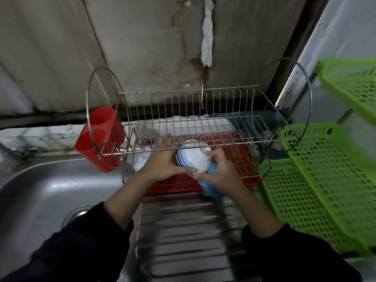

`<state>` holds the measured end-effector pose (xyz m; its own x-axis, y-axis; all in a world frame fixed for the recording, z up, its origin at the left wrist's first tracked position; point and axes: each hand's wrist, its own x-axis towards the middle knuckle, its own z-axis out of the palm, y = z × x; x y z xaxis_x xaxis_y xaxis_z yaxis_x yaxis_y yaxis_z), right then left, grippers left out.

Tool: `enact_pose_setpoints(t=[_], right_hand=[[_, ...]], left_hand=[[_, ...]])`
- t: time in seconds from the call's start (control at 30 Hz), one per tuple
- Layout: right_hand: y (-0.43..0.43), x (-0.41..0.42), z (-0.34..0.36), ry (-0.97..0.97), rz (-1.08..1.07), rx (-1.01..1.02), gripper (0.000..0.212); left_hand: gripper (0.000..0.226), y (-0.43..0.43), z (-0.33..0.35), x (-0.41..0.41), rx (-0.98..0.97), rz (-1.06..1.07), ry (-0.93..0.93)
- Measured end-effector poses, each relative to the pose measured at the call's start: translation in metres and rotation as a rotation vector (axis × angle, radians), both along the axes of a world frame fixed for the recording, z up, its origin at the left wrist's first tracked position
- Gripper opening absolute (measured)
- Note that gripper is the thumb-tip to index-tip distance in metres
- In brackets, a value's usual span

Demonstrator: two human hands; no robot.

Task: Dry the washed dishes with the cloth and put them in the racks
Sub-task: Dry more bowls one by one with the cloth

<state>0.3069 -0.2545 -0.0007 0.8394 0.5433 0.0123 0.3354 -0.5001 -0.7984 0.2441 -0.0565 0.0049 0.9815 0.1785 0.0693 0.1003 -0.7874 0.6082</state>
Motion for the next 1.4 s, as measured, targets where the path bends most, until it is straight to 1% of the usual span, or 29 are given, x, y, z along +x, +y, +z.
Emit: enact_pose_setpoints(t=[0.1, 0.17, 0.27, 0.37, 0.47, 0.53, 0.6, 0.67, 0.77, 0.8, 0.9, 0.97, 1.03, 1.13, 1.23, 1.33, 1.4], right_hand=[[0.005, 0.013, 0.0, -0.006, 0.026, -0.042, 0.062], [0.009, 0.021, -0.002, 0.026, 0.033, -0.076, 0.056], [0.012, 0.027, -0.006, 0.109, 0.041, -0.059, 0.059], [0.013, 0.029, -0.006, 0.133, 0.041, -0.052, 0.064], [0.014, 0.03, -0.005, 0.141, 0.046, -0.063, 0.063], [0.016, 0.031, -0.006, 0.137, 0.048, -0.058, 0.058], [0.017, 0.031, -0.007, 0.118, 0.037, -0.035, 0.05], [0.017, 0.028, -0.009, 0.101, 0.016, -0.007, 0.042], [0.014, 0.024, -0.013, 0.063, -0.021, 0.055, 0.025], [0.013, 0.023, -0.015, 0.052, -0.032, 0.082, 0.021], [0.012, 0.023, -0.019, 0.043, -0.038, 0.123, 0.013], [0.014, 0.025, -0.019, 0.047, -0.043, 0.117, 0.009], [0.015, 0.025, -0.019, 0.035, -0.053, 0.109, 0.008], [0.013, 0.023, -0.023, -0.015, -0.071, 0.166, 0.004], [0.011, 0.018, -0.028, -0.037, -0.098, 0.226, 0.012], [0.01, 0.019, -0.028, -0.038, -0.11, 0.215, 0.01], [0.011, 0.023, -0.025, 0.006, -0.092, 0.191, 0.007]], left_hand=[[0.111, -0.001, 0.008, 0.005, 0.066, 0.014, -0.004], [0.115, -0.003, 0.01, 0.01, 0.099, 0.017, 0.012], [0.103, -0.003, 0.008, 0.014, 0.082, 0.04, 0.076], [0.109, -0.001, 0.006, 0.015, 0.119, 0.05, 0.05], [0.11, 0.0, 0.007, 0.016, 0.171, 0.04, 0.069], [0.109, 0.0, 0.009, 0.017, 0.248, 0.008, 0.073], [0.102, 0.0, 0.01, 0.016, 0.29, -0.01, 0.081], [0.099, 0.0, 0.012, 0.016, 0.276, -0.006, 0.114], [0.103, -0.001, 0.014, 0.015, 0.185, 0.001, 0.142], [0.103, 0.0, 0.014, 0.015, 0.184, 0.002, 0.133], [0.091, -0.001, 0.014, 0.013, 0.249, -0.001, 0.137], [0.096, -0.001, 0.014, 0.013, 0.262, -0.019, 0.1], [0.099, 0.0, 0.015, 0.014, 0.258, -0.008, 0.089], [0.102, -0.003, 0.015, 0.011, 0.234, 0.0, 0.089], [0.098, -0.009, 0.015, 0.011, 0.273, 0.028, 0.141], [0.096, -0.014, 0.017, 0.013, 0.34, 0.045, 0.203], [0.091, -0.017, 0.02, 0.014, 0.348, 0.051, 0.231]])
